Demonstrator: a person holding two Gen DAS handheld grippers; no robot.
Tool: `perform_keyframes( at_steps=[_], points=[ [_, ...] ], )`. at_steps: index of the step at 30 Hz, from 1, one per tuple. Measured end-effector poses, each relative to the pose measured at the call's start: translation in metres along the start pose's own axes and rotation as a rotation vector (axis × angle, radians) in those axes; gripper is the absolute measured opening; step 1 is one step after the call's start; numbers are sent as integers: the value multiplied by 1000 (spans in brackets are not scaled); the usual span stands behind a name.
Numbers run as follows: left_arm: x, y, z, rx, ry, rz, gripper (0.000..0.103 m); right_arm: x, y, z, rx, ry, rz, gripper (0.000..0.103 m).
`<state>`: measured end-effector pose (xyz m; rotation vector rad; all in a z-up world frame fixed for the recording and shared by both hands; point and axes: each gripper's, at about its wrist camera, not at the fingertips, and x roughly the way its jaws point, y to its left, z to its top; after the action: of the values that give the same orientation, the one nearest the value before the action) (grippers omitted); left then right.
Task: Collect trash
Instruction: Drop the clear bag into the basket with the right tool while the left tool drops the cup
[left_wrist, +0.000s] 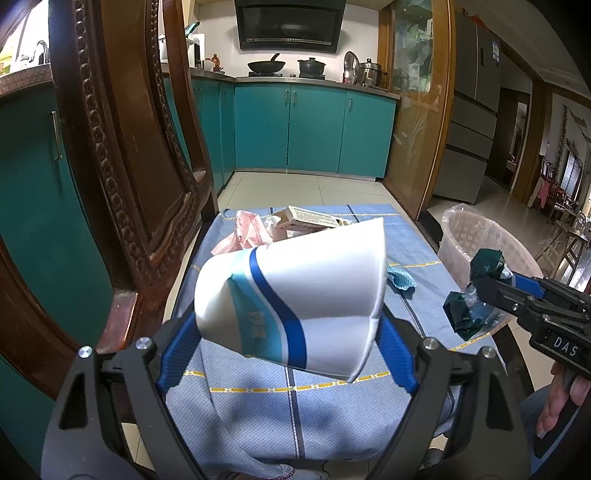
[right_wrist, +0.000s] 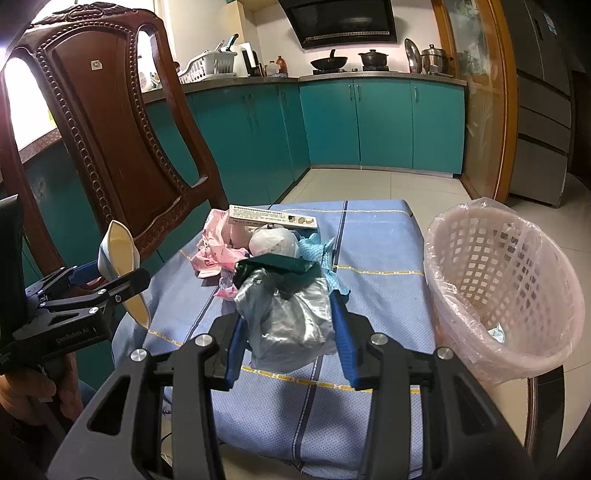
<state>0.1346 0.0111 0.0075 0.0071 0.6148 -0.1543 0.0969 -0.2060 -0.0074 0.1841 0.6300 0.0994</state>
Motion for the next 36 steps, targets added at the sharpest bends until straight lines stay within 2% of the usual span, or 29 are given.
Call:
perform_keyframes(
  at_steps=[13, 16, 18, 19, 21, 22, 24, 26, 30, 32, 34, 36],
  points=[
    [0, 0, -1, 2, 2, 1, 86, 0, -2, 0, 5, 7, -10, 42],
    [0, 1, -2, 1, 3, 1, 86, -16, -20, 11, 65, -93, -52, 42],
    [1, 0, -2, 3, 5, 0, 86, -33, -48, 25, 144, -205, -125, 44],
    [1, 0, -2, 3, 4, -1, 86, -38, -60, 29, 181, -241, -155, 48],
    [0, -2, -2, 10, 5, -2, 86, -43, -96, 37, 285, -301, -233, 70],
    [0, -2, -2, 15, 7, -2, 86, -40, -113, 39, 320, -294, -278, 89],
    [1, -3, -2, 18, 10, -4, 86, -34, -139, 35, 403, -242, -316, 91],
    [1, -4, -3, 18, 13, -5, 86, -42, -155, 27, 505, -238, -251, 91],
    [0, -9, -2, 15, 15, -44, 87, -72, -151, 8, 573, -334, -259, 95],
    [3, -23, 0, 24, 28, -95, 87, -83, -145, 3, 595, -392, -274, 95],
    [10, -45, 7, 46, 50, -163, 87, -92, -145, 0, 610, -436, -275, 95],
    [19, -84, 24, 87, 63, -234, 87, -103, -149, -5, 643, -502, -295, 95]
  ],
)
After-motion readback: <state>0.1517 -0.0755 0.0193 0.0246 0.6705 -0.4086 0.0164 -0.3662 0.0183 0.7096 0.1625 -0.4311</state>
